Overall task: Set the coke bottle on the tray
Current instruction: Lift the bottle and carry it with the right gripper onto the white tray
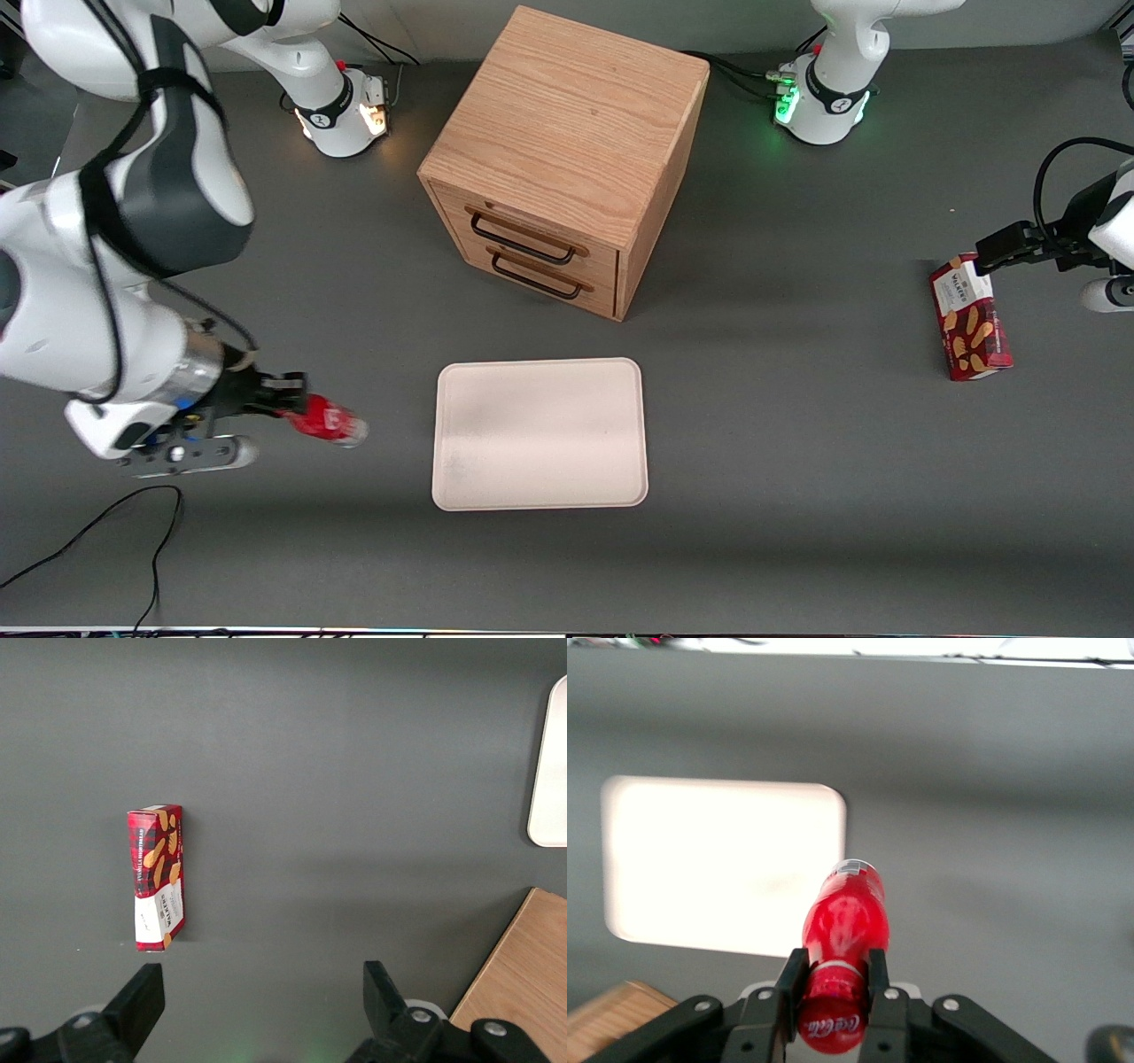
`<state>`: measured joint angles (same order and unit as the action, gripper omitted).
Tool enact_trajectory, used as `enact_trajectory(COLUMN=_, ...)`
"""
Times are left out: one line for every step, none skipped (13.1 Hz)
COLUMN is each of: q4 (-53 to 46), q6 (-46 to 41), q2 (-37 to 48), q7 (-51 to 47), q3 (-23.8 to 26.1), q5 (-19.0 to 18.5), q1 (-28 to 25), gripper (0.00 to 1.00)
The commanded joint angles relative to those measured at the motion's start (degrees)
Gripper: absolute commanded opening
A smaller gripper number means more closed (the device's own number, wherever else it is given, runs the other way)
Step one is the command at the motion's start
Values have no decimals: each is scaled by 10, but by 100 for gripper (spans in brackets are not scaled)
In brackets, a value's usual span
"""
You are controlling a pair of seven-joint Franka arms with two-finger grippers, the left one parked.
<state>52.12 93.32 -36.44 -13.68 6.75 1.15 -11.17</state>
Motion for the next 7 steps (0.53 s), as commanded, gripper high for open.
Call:
enact_trajectory(q4=-40, q6=58, q2=-50, q7=-42, q3=24, q5=-4, q1=-18, gripper=0)
enact_trajectory(q4=-40, q6=75, q2=-63, q7=-42, q3=23, q5=-10, q1=-30, gripper=0)
enact_trajectory(q4=-38, q6=97, q2=-79, q7=-42, q3=24, q5=-38, q1=-40, gripper=0)
enact_trajectory(q4=-36, q6=119, q2=-100, q7=-42, q3=25, q5=-58, q1=-48, gripper=0)
enact_trajectory(q4=-37, q6=139, q2=-123, q7=-42, q3=25, q5=-60, q1=-49, gripper=0)
enact_trajectory(q4=-36, q6=154, q2=-141, q7=-39, q3=25, q5=-62, q1=-51, gripper=0)
enact_trajectory(q4=-36, q6=164, q2=-158, q7=-34, q3=25, q5=-62, q1=-50, gripper=0)
